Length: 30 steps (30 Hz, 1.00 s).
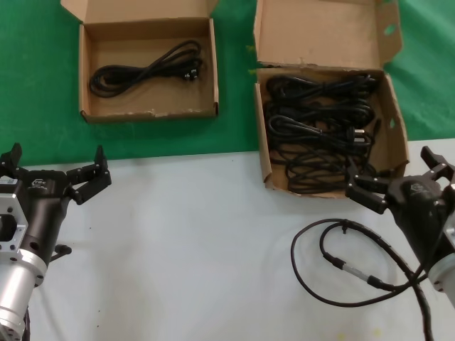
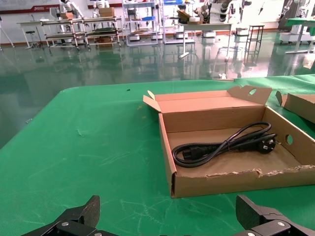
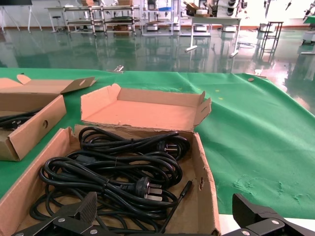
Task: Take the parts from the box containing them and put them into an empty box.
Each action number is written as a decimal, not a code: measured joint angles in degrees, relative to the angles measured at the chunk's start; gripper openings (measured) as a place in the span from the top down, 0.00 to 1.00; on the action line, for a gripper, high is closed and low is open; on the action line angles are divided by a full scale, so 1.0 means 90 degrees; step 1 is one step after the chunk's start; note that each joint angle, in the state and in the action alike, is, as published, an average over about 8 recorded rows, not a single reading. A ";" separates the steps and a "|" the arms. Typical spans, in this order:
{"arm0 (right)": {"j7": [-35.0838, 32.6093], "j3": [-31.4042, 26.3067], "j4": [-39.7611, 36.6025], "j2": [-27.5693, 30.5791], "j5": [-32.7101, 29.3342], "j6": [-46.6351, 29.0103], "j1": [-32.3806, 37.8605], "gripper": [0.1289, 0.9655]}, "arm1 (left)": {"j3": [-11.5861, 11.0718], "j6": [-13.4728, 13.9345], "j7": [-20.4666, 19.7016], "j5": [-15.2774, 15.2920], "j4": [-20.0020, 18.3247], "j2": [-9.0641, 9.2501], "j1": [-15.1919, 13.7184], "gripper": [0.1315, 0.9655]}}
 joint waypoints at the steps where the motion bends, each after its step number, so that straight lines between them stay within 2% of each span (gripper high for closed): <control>1: 0.0000 0.0000 0.0000 0.0000 0.0000 0.0000 0.0000 0.00 | 0.0000 0.0000 0.0000 0.0000 0.0000 0.0000 0.0000 0.00; 30: 0.0000 0.0000 0.0000 0.0000 0.0000 0.0000 0.0000 0.00 | 0.0000 0.0000 0.0000 0.0000 0.0000 0.0000 0.0000 0.00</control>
